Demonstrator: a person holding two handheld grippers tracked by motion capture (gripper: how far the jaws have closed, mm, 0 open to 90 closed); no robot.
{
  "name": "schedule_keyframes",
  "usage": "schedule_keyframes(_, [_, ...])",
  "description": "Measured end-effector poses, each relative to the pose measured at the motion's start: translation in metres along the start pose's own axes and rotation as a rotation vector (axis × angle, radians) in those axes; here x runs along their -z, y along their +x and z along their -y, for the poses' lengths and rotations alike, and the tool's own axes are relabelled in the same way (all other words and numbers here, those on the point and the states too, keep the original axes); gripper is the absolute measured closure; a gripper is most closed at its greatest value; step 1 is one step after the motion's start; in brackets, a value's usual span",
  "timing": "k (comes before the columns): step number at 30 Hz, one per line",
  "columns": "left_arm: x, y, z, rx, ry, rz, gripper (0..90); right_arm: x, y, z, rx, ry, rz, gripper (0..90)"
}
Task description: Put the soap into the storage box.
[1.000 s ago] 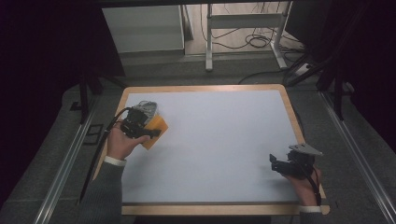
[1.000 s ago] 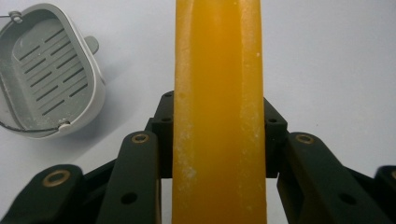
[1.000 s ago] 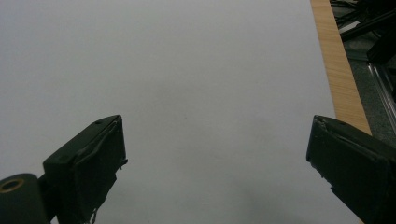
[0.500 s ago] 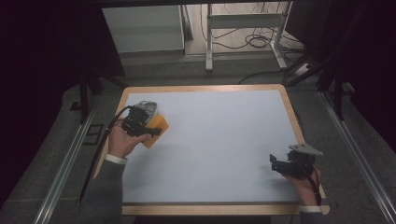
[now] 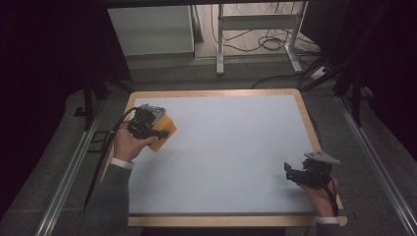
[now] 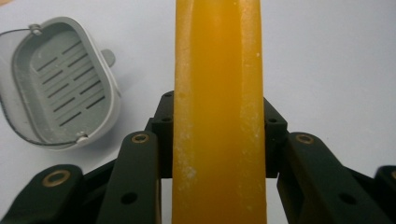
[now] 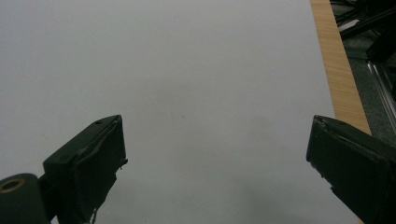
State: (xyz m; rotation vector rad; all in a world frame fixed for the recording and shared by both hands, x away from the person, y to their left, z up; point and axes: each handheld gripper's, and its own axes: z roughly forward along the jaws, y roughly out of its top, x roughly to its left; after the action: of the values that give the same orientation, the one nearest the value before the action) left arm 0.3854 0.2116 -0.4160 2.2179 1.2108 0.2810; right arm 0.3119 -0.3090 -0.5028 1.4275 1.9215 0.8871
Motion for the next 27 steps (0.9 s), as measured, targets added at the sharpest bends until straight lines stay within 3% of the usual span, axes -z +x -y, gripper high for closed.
schedule_keyframes(27, [-0.004, 0.035, -0.012, 0.088, 0.0, -0.021, 60.6, 0.001, -0.001, 0.0, -0.002, -0.001, 0.002, 4.6])
